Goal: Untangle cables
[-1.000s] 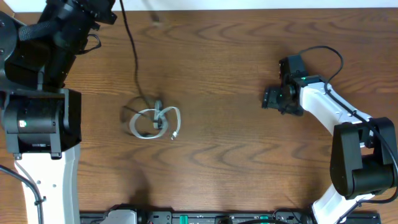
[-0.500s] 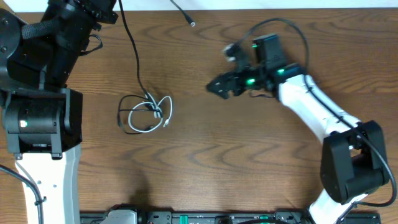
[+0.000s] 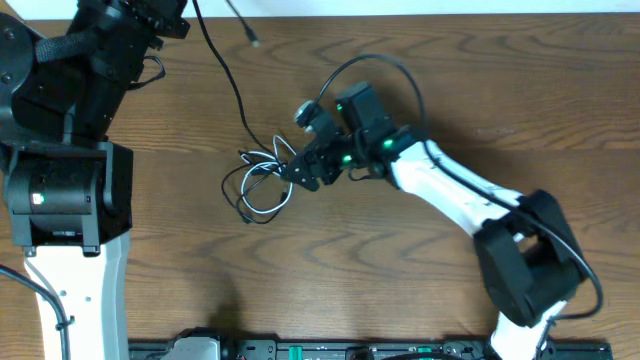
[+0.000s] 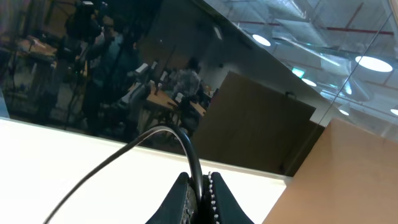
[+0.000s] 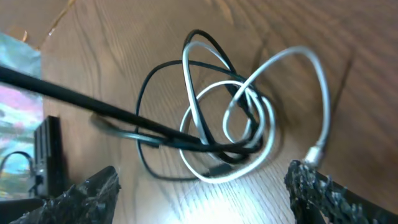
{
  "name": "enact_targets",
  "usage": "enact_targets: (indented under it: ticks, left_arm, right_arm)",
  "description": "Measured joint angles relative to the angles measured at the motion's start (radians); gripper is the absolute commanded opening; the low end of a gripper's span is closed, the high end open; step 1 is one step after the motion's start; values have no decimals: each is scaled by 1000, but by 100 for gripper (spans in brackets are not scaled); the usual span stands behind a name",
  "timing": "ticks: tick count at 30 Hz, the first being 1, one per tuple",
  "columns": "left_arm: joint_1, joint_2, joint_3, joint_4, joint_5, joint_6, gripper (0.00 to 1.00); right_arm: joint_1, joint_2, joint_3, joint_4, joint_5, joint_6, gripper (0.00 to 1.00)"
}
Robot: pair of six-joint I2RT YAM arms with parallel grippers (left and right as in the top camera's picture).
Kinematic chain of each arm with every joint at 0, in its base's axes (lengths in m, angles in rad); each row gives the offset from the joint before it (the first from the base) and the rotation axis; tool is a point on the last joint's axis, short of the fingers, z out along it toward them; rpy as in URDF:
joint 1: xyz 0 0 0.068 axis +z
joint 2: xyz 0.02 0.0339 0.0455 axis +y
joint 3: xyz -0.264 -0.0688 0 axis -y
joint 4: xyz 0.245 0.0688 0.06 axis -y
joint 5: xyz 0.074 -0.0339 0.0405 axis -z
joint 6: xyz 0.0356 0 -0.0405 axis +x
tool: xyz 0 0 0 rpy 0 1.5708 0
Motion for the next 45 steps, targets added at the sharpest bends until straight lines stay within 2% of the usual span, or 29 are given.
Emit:
enact_targets:
  ticks: [4, 8, 12, 14, 15, 16, 22, 23, 24, 27, 28, 30, 32, 34, 36, 45]
  left_arm:
    - [0, 0, 0, -10, 0, 0, 7]
    - [0, 0, 0, -13, 0, 0, 8]
    - [0, 0, 0, -13, 0, 0, 7]
    - [0, 0, 0, -13, 0, 0, 7]
    - [0, 0, 0, -13, 0, 0, 8]
    - [0, 0, 0, -13, 0, 0, 8]
    - [0, 0, 0, -50, 0, 0, 7]
    - [0, 0, 0, -61, 0, 0, 8]
    - [0, 1, 0, -66, 0, 0, 8]
    - [0, 2, 0, -66, 0, 0, 7]
    - [0, 2, 0, -67, 0, 0, 8]
    - [0, 2, 0, -66, 0, 0, 8]
    - [0, 2, 0, -67, 0, 0, 7]
    - [0, 2, 0, -67, 0, 0, 7]
    - [0, 2, 0, -66, 0, -3, 7]
    - [-1, 28, 0, -68, 21, -94, 8]
  right_arm:
    - [21, 40, 0, 71, 13, 3, 77]
    - [29, 57, 0, 138, 40, 4, 68]
    - [31, 57, 0, 191, 95, 3, 52]
    - [31, 57, 0, 210, 123, 7, 38]
    - [31, 57, 0, 218, 134, 7, 28]
    - [31, 57, 0, 223, 143, 13, 23]
    - [31, 57, 0, 223, 154, 83, 10]
    - [29, 57, 0, 223, 137, 95, 10]
    - [29, 57, 0, 223, 121, 102, 15]
    - [22, 50, 0, 217, 66, 119, 53]
    - [20, 39, 0, 213, 50, 113, 63]
    - [14, 12, 0, 212, 31, 96, 71]
    - [13, -28, 0, 216, 23, 78, 72]
    - [13, -68, 0, 231, 24, 59, 65]
    - [13, -99, 2, 252, 25, 48, 62]
    - [31, -106, 5, 332, 31, 41, 59]
